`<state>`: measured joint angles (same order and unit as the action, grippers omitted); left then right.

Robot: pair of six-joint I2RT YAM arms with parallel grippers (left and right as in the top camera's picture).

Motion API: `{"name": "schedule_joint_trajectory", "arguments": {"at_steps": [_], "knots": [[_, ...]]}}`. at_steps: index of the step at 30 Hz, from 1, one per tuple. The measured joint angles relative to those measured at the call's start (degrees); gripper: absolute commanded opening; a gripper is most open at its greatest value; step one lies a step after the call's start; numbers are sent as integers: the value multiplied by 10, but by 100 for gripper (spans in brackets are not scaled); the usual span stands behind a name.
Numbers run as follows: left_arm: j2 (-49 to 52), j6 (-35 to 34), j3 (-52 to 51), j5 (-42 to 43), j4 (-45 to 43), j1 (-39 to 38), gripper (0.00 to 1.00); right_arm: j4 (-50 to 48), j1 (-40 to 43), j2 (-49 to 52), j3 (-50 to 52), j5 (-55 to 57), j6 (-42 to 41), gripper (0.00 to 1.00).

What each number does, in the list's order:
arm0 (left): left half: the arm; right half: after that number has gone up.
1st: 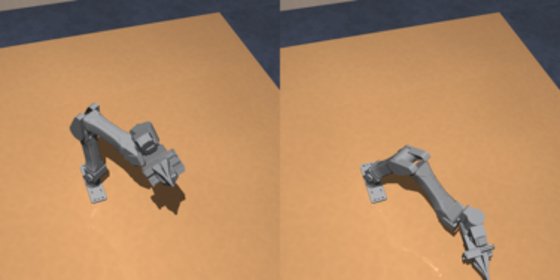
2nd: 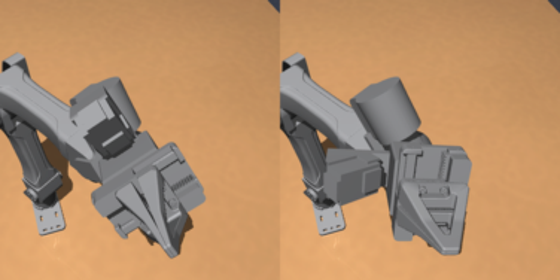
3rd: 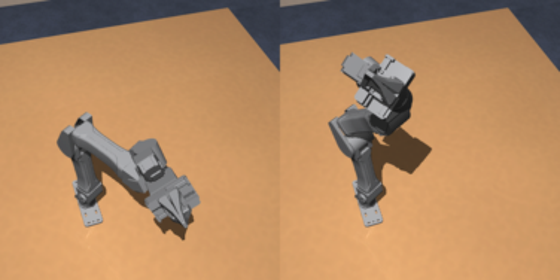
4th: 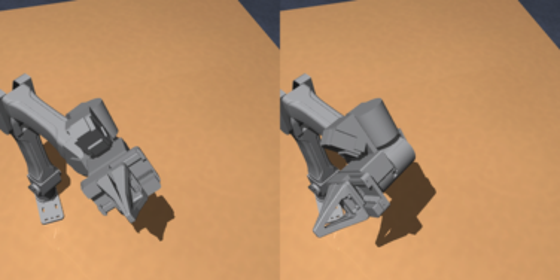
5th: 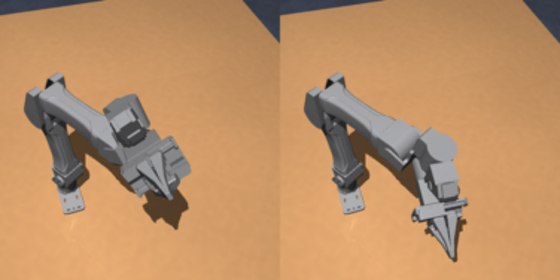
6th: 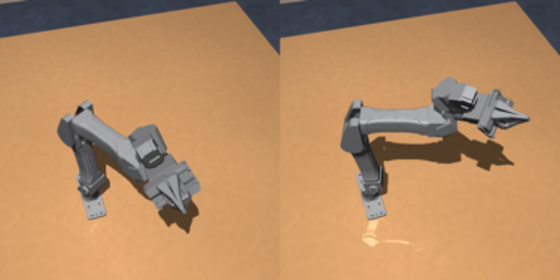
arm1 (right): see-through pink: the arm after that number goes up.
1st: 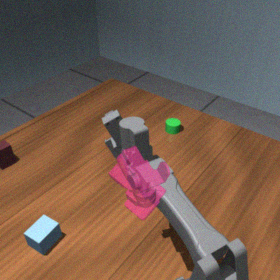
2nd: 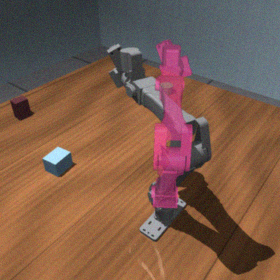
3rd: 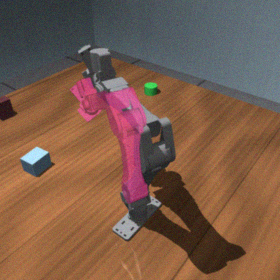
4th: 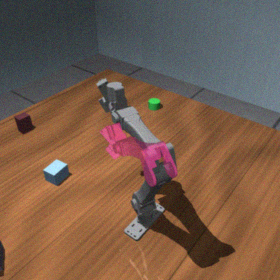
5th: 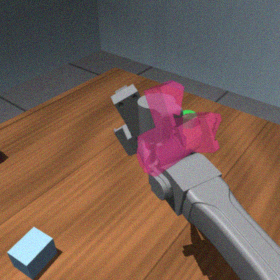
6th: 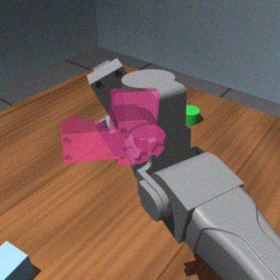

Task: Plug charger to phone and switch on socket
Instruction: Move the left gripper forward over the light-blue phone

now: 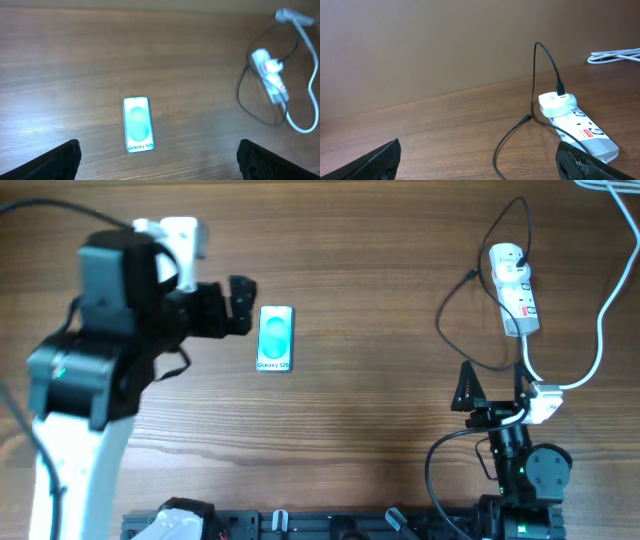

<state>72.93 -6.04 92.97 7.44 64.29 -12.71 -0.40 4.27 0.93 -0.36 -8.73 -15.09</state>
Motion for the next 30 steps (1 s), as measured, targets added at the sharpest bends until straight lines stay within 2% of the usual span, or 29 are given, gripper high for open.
{"name": "schedule_joint_trajectory", "arguments": {"at_steps": [4,30], "knots": [[53,0,0,-7,-2,-20,100,0,0,0,0,0,0,100],[339,-24,0,-12,27,-23,100,0,0,0,0,0,0,100]]}}
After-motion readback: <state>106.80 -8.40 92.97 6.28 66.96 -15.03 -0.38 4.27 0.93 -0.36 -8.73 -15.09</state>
